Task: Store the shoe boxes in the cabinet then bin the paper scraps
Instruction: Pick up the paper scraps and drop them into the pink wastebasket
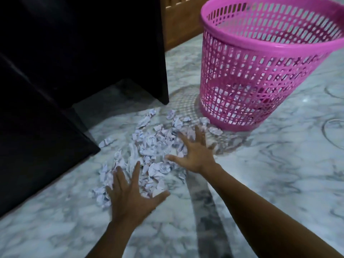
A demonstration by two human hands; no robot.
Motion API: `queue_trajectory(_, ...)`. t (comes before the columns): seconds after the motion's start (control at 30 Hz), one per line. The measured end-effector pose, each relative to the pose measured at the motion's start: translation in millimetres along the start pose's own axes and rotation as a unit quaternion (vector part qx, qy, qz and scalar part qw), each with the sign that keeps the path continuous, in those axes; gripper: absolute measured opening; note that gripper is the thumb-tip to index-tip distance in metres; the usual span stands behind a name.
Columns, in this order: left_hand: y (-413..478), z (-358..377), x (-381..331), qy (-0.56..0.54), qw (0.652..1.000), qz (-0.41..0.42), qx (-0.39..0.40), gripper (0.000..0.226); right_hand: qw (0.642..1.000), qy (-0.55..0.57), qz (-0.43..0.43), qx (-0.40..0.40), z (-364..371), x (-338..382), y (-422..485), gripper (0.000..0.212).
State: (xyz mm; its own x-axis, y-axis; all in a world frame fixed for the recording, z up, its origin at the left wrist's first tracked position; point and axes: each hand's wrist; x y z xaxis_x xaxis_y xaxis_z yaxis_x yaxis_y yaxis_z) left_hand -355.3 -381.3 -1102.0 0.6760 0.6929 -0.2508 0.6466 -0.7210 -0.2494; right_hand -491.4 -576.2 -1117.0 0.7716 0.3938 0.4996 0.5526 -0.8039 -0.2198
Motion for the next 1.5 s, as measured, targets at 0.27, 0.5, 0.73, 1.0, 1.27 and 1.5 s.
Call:
queue_trajectory(0.27, 0.1, 31.8, -1.7, 0.061, 0.989, 0.083, -0.103, 0.085, 0.979, -0.067, -0.16, -0.103, 51.7, 29.6, 1.8, 0.05)
queue_trajectory(0.5, 1.2, 47.2, -2.7, 0.059, 0.984, 0.116, -0.122, 0.042, 0.979, 0.15, -0.118, -0.068, 33.7, 19.5, -12.0, 0.041)
queue_trajectory(0.73, 9.1, 42.2, -4.4, 0.007, 0.979, 0.146, -0.143, 0.06, 0.941, 0.224, -0.016, -0.253, -11.5, 4.8, -40.3, 0.033)
queue_trajectory(1.0, 15.9, 24.9, -14.1, -0.031, 0.97, 0.2, -0.137, 0.073, 0.951, 0.025, 0.063, -0.301, 2.6, -41.7, -81.1, 0.03)
queue_trajectory(1.27, 27.4, 16.7, -58.7, 0.045, 0.944, 0.296, -0.139, 0.082, 0.963, -0.048, 0.012, -0.264, 31.0, -55.3, -89.5, 0.03)
queue_trajectory(1.5, 38.0, 44.5, -71.4, 0.146, 0.934, 0.309, -0.105, 0.065, 0.965, 0.008, -0.016, -0.261, 32.2, -57.8, -81.7, 0.035)
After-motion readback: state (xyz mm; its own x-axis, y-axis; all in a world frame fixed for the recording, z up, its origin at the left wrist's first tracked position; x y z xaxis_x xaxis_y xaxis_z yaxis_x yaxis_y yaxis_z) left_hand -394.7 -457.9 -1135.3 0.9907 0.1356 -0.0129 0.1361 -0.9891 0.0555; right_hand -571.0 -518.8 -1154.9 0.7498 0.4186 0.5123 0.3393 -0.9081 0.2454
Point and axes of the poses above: each hand's wrist, its own y-axis towards the middle knuckle, its own z-axis out of the palm, x = y × z, and after that the axes turned 3 degrees about y, right-handed
